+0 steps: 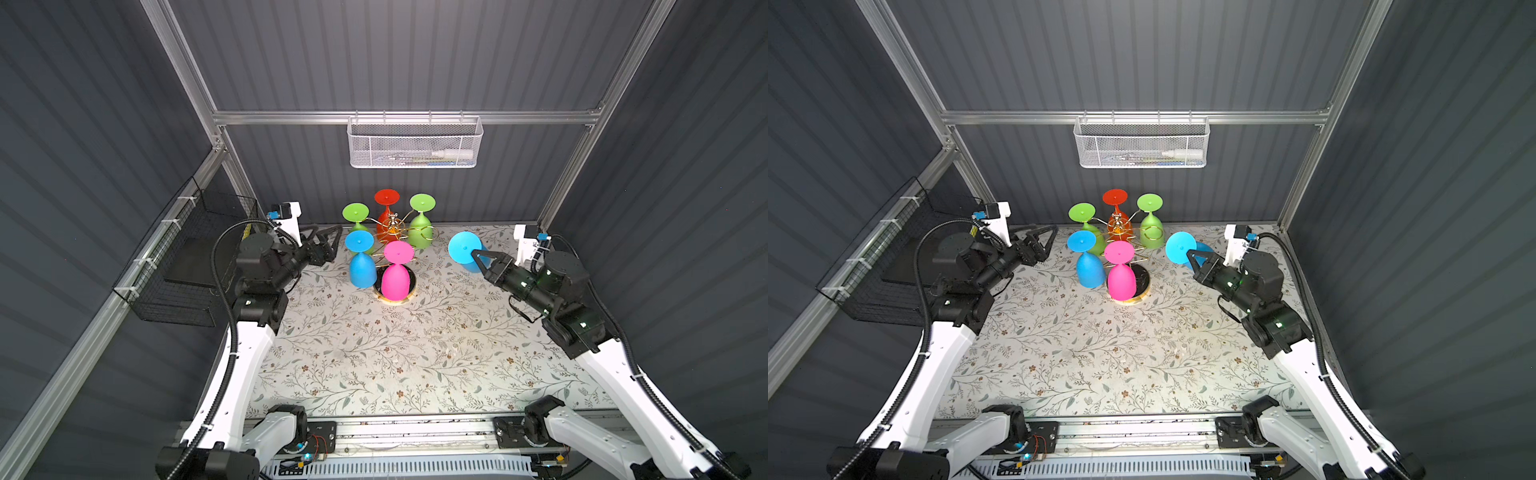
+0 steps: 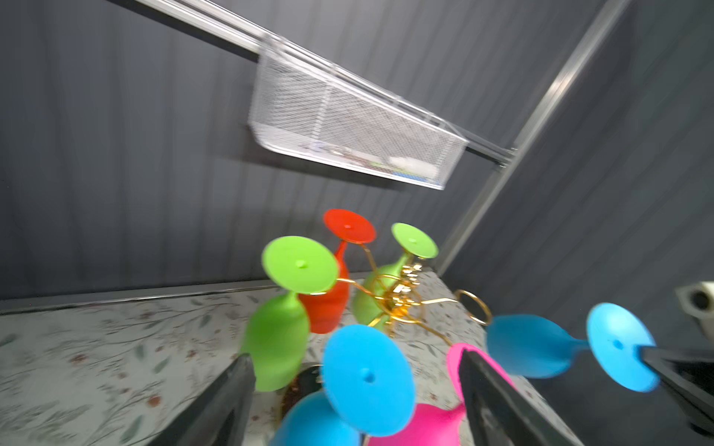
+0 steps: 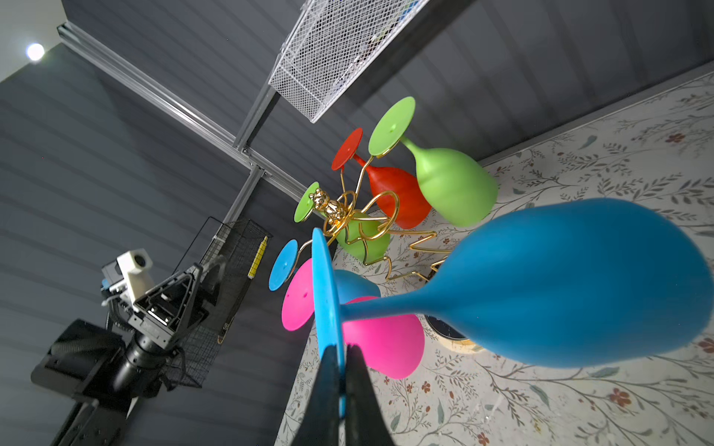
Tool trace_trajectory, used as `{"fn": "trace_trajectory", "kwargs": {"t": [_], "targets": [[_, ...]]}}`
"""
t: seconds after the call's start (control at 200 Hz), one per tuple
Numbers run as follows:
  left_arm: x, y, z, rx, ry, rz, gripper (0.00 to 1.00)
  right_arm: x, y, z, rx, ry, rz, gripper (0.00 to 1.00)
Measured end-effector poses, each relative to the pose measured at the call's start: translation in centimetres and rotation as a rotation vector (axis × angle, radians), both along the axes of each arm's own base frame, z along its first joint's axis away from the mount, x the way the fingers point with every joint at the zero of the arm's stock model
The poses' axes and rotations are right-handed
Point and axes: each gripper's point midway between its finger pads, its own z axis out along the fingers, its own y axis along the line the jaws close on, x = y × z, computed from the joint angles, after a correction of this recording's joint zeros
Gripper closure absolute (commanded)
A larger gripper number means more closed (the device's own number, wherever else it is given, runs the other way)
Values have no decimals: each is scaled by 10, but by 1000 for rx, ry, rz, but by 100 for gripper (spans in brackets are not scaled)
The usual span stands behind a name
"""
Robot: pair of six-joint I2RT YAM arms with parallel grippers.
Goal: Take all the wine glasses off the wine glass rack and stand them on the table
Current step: 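Bring the blue glass toward the left gripper while the left gripper reaches to it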
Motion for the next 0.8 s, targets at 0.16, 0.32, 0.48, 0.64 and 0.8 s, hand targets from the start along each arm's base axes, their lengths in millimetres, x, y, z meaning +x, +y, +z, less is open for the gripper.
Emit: {"fn": "trace_trajectory", "kwargs": {"t": [0.16,0.32,0.48,0.64,0.8], "targets": [[-17,-49,13,-47,6,-309,24,-14,8,22,-68,-96,89,100],[-63,-116,24,-18,-18,-605,24,-26,15,42,-101,-174,163,100],[-88,-146,27,-13,-32,-750,28,-31,26,46,-115,-198,230,100],[-87,-164,15,-12,2,-799,29,-36,36,44,-114,-197,286,100],[-87,-181,9,-15,16,-839,30,-44,43,46,-106,-205,330,100]]}}
